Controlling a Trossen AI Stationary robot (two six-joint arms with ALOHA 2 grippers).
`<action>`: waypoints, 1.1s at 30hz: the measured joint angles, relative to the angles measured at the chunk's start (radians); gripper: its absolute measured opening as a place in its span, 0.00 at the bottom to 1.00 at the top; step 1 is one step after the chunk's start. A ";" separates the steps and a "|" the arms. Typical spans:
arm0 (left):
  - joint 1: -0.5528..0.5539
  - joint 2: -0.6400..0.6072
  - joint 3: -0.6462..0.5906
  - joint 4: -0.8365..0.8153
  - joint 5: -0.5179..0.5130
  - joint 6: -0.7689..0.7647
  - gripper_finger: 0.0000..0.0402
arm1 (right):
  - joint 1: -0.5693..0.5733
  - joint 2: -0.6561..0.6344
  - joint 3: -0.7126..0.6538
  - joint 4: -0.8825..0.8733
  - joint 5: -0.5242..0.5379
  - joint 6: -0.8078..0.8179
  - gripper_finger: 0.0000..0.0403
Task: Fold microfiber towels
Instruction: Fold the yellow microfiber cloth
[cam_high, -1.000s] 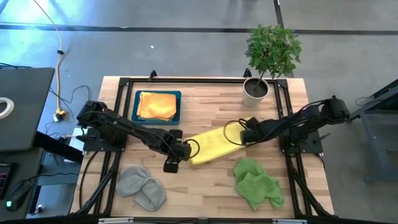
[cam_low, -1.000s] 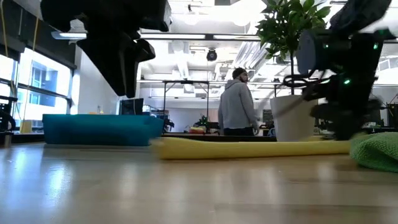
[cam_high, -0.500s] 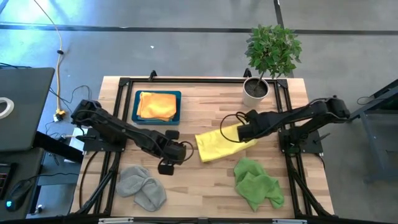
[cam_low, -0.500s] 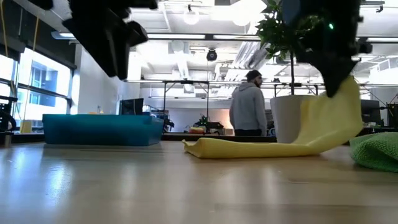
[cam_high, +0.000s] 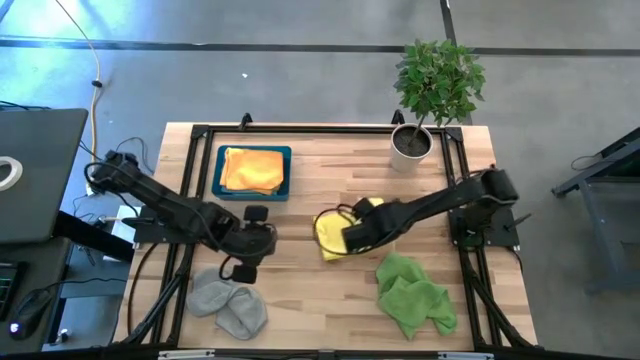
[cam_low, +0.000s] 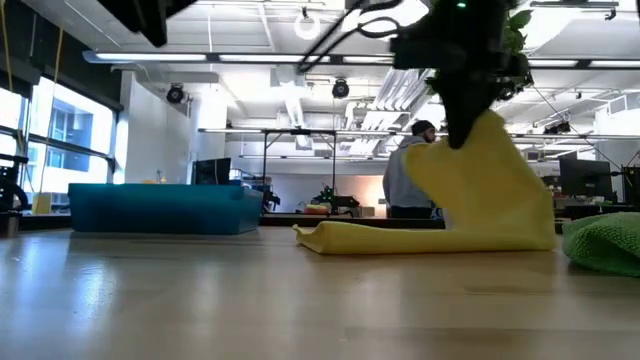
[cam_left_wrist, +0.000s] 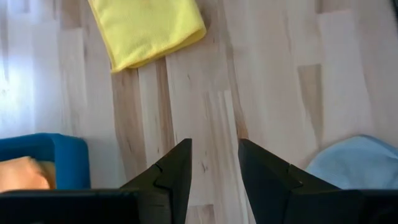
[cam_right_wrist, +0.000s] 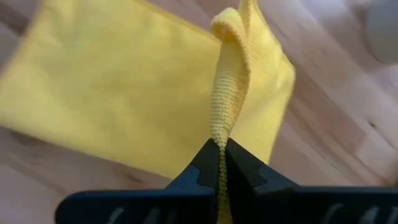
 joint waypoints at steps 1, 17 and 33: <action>-0.008 -0.013 0.000 0.000 -0.008 -0.001 0.30 | 0.003 0.027 0.029 0.001 -0.002 -0.011 0.00; -0.139 -0.099 0.000 -0.044 -0.100 -0.128 0.30 | 0.015 0.355 0.353 0.102 0.015 -0.036 0.00; -0.170 -0.099 0.000 -0.042 -0.130 -0.179 0.30 | 0.052 0.381 0.356 0.243 0.039 -0.174 0.19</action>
